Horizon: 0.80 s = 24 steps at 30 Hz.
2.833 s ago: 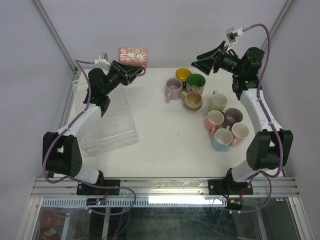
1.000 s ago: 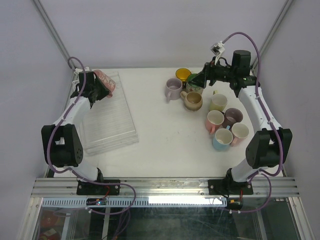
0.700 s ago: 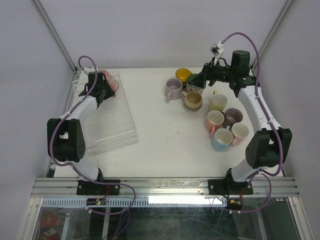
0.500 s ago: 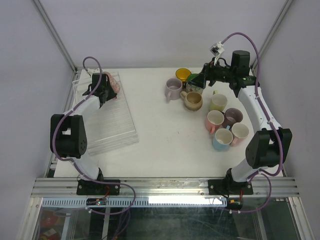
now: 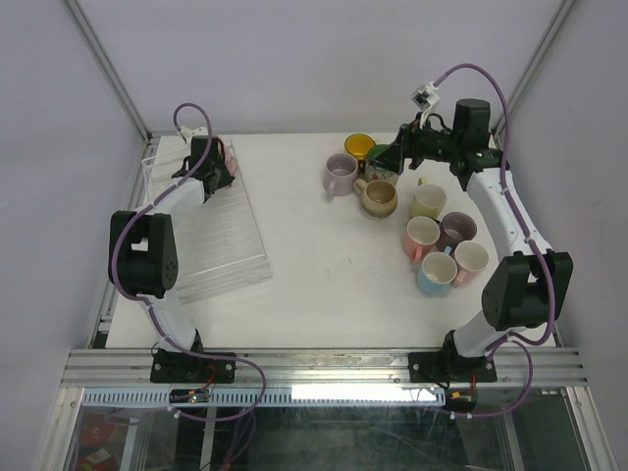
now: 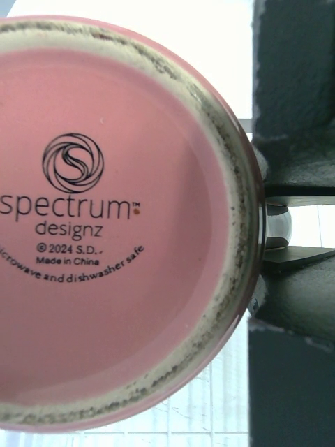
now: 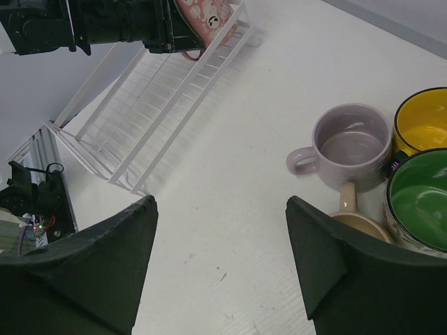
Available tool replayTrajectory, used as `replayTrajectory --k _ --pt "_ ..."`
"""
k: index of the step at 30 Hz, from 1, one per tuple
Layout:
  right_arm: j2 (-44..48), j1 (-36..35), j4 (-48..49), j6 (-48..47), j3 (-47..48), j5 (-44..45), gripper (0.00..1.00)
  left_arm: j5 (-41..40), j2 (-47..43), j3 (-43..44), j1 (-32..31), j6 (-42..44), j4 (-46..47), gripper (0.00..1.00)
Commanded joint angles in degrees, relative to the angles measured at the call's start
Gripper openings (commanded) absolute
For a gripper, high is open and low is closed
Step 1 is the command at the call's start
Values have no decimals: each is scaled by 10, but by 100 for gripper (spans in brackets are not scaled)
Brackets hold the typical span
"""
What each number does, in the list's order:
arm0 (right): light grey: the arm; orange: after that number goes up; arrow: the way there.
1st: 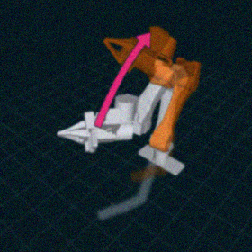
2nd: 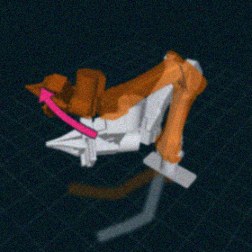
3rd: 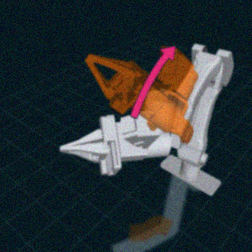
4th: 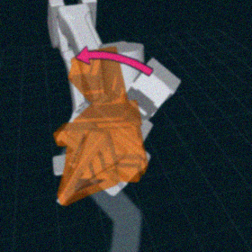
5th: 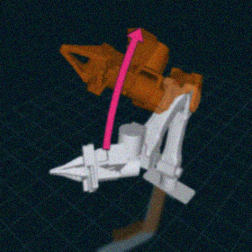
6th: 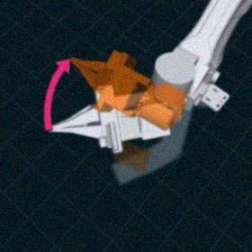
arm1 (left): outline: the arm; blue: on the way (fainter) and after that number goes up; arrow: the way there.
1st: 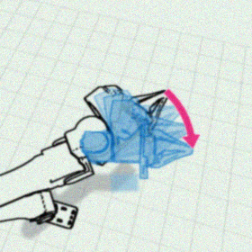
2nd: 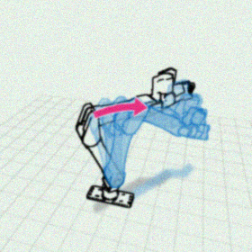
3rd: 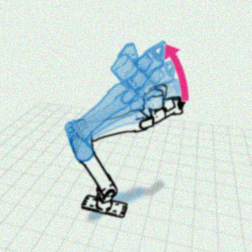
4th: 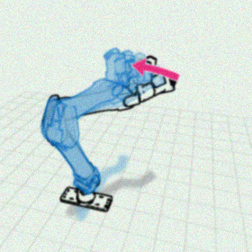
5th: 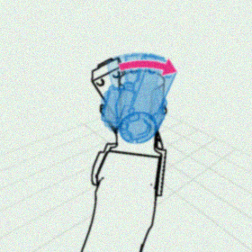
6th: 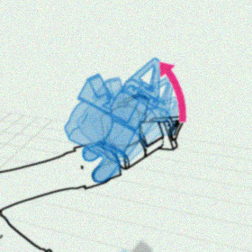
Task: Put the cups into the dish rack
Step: Place the cup on the dish rack.
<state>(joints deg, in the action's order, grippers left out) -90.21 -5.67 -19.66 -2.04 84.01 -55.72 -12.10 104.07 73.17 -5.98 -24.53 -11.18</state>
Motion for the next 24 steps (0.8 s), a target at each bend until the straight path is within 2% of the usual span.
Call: replayTrajectory --k 1,13,24 --pt "1 -3 9 -8 31 4 77 -44 -2 58 -15 32 82 0" --pt "0 -3 12 -5 32 5 76 -76 20 78 -24 40 61 0" --pt "-1 -5 14 -2 32 4 77 -104 9 57 -32 42 56 0"
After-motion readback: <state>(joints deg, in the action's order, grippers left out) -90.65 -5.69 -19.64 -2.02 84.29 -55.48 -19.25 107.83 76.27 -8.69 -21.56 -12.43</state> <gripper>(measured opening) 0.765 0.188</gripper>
